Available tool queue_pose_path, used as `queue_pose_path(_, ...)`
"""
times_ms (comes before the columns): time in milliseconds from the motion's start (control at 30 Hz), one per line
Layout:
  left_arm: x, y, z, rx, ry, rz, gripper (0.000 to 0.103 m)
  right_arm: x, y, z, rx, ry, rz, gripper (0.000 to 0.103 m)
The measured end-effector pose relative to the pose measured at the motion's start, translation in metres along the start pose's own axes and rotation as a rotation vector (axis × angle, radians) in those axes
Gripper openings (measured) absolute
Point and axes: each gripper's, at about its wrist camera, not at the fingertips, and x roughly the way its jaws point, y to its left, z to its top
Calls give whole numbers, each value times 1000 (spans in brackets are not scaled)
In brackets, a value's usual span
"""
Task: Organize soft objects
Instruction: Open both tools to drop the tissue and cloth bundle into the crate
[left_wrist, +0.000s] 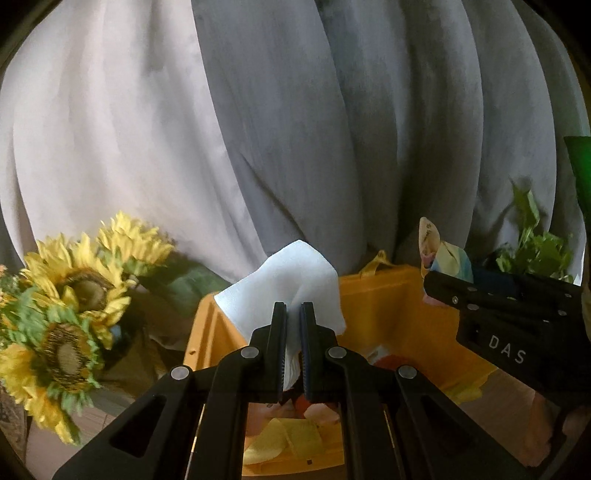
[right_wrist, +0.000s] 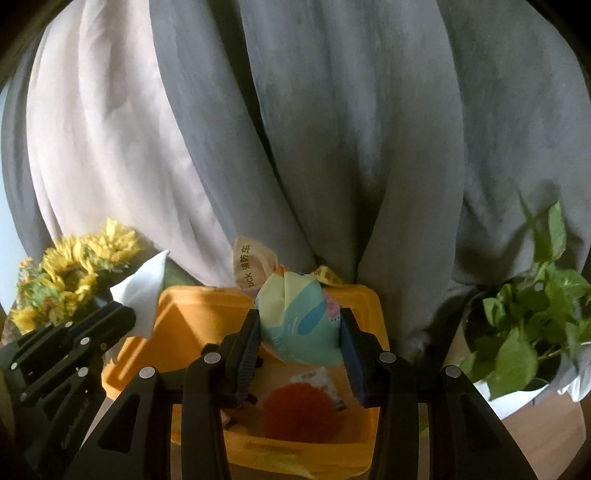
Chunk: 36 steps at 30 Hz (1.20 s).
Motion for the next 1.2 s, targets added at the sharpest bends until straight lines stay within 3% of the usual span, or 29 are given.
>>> queue_pose_path(533,46,-7,-15,16,119,-22,11,56,-13,-15,23,135,9,43)
queue_pose_path(667,50,-7,-17,12,134,-29,12,63,-14,-17,19,152,10,49)
queue_pose_path(900,44,-7,-15,10,121,-12,34,63,-14,-17,7,149,9,63)
queue_pose_path(967,41,-6,-14,4,116,-2,38,62,-15,-17,8,149,8,64)
queue_pose_path(1033,35,-3,-12,-8,108,11,49,59,-15,-17,6,145,8,64)
queue_pose_path(1200,14,2,-7,-38,70,28,58,41,-14,-16,-7,110,-2,64)
